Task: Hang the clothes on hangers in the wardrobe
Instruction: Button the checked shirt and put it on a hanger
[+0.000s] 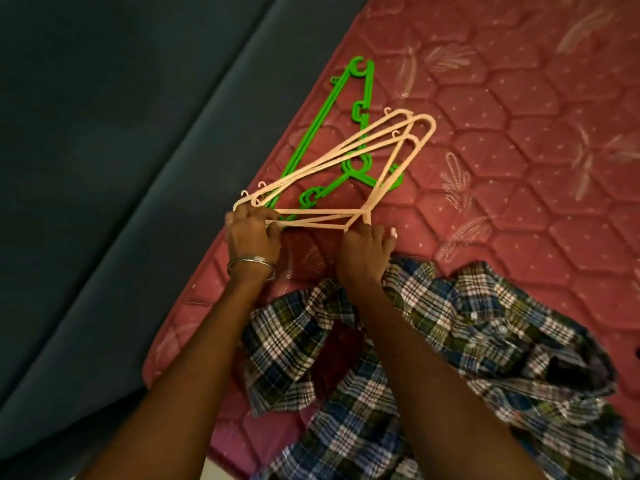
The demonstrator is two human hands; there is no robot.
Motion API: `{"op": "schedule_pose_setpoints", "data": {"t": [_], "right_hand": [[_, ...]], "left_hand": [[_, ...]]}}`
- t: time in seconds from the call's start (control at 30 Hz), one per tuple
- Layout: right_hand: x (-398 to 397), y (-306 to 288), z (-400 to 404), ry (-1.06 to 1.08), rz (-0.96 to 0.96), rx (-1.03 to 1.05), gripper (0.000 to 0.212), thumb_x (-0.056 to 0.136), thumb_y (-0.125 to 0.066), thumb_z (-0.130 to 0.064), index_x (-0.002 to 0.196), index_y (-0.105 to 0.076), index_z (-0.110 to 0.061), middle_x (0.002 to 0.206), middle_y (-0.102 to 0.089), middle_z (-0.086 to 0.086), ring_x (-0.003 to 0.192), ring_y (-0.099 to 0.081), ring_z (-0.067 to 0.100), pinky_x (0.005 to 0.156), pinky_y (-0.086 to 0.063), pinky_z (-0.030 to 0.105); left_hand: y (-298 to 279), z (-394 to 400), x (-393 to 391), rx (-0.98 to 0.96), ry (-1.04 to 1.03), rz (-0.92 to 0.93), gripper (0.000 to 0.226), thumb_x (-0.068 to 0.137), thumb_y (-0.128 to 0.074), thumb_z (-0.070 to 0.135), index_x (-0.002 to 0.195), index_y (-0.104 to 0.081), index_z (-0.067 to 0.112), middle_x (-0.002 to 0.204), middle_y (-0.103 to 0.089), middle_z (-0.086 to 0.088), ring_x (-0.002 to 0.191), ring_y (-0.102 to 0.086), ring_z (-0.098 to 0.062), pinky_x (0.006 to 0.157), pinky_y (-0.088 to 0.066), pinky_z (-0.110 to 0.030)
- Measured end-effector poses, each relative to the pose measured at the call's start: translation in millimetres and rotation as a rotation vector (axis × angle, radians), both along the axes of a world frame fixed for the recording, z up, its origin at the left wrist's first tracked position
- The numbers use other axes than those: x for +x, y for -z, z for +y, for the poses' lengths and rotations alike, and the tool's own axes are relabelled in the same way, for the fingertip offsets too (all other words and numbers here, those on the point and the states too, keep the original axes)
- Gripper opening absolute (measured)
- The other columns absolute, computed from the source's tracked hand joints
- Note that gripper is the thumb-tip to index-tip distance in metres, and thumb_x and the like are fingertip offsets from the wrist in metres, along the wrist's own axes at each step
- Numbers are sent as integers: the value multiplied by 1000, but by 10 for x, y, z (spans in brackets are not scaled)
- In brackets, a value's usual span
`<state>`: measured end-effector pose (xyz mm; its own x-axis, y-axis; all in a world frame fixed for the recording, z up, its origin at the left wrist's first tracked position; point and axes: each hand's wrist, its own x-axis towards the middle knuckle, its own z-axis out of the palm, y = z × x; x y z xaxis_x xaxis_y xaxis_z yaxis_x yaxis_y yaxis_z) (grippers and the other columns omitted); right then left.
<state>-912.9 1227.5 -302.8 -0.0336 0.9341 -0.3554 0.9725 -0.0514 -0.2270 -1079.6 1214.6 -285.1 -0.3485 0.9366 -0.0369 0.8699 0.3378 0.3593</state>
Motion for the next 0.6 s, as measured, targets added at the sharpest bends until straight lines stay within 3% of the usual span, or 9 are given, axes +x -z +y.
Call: {"op": "schedule_pose_setpoints", "data": {"t": [0.1,0.17,0.27,0.33,0.47,0.53,0.6], "right_hand": [[25,-223,133,173,91,-4,33,90,-53,-31,116,-63,-13,125,-54,10,130,-33,33,105,-26,53],[65,-378,197,130,60,63,32,90,-54,-30,116,-63,-13,124,-54,11,129,-32,35,102,-29,53],[133,-515,174,54,24,172,28,90,-54,-27,109,-68,-12,122,-51,14,130,-29,39,97,-18,52],[202,-550,111,53,74,141,26,87,-59,-31,104,-70,-14,123,-44,13,126,-29,38,96,-21,51],[403,-521,31,138,160,70,26,82,-67,-43,97,-73,-22,137,-33,10,124,-27,34,97,-30,49],[500,-470,31,156,176,29,25,83,-68,-42,96,-74,-22,146,-27,12,128,-23,36,98,-30,49],[588,-380,76,165,200,-54,27,84,-69,-41,100,-74,-21,150,-22,14,132,-21,39,102,-30,51]], "left_hand": [[-95,-29,-74,150,-115,-2,38,83,-59,35,113,-65,13,107,-56,-20,97,-50,-40,83,-37,-41],[-186,-23,-69,220,-198,-23,48,86,-56,48,122,-59,16,115,-54,-15,103,-48,-36,83,-38,-40],[-328,36,-20,234,-146,-45,52,84,-49,57,118,-63,20,121,-54,-11,110,-47,-36,86,-37,-43],[-389,90,19,149,-8,-31,49,84,-48,54,116,-65,22,125,-54,-8,116,-46,-35,89,-37,-46],[-261,216,204,-142,289,15,43,91,-53,29,134,-50,28,141,-45,0,132,-37,-28,107,-27,-51],[-165,237,316,-272,301,39,46,94,-51,27,139,-43,28,146,-39,3,137,-31,-23,113,-17,-49],[-69,235,358,-336,263,65,46,94,-51,28,139,-43,29,148,-37,2,138,-29,-22,112,-17,-46]]}}
